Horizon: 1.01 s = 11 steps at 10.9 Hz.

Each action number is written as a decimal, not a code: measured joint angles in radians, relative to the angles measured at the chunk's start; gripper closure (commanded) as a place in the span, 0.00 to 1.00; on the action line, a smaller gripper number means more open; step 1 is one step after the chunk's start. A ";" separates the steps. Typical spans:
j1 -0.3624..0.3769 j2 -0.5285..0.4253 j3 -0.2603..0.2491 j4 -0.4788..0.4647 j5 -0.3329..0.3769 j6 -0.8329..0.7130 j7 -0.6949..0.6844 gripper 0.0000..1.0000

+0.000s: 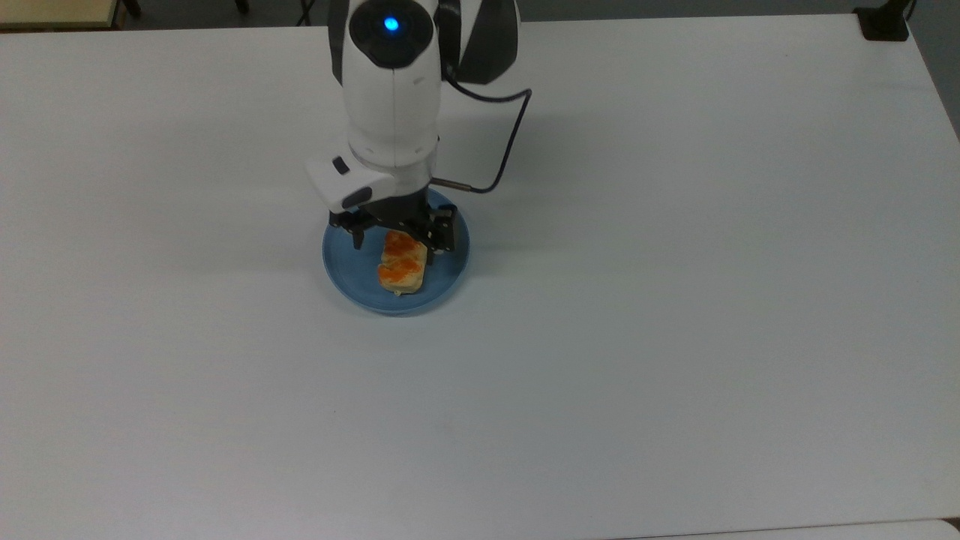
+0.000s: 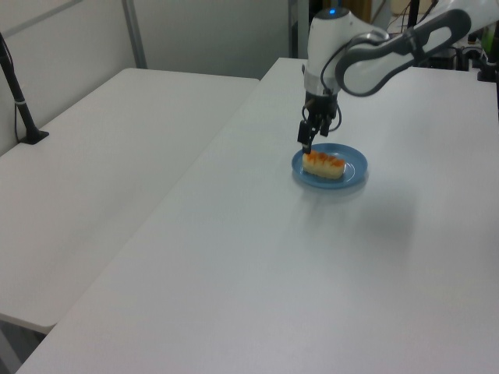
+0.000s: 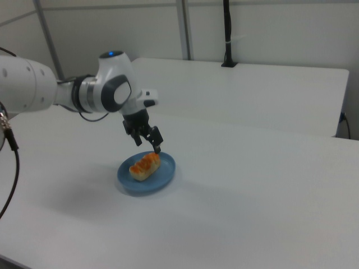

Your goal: Put the bread onto the plate

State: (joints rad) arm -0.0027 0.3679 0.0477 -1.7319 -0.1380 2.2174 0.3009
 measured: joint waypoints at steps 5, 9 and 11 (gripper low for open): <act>-0.072 -0.298 -0.019 0.053 0.064 -0.387 0.000 0.00; -0.063 -0.474 -0.121 0.053 0.096 -0.518 -0.128 0.00; -0.063 -0.472 -0.138 0.051 0.096 -0.518 -0.271 0.00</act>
State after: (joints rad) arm -0.0658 -0.1045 -0.0901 -1.6810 -0.0417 1.6992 0.0294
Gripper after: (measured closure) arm 0.000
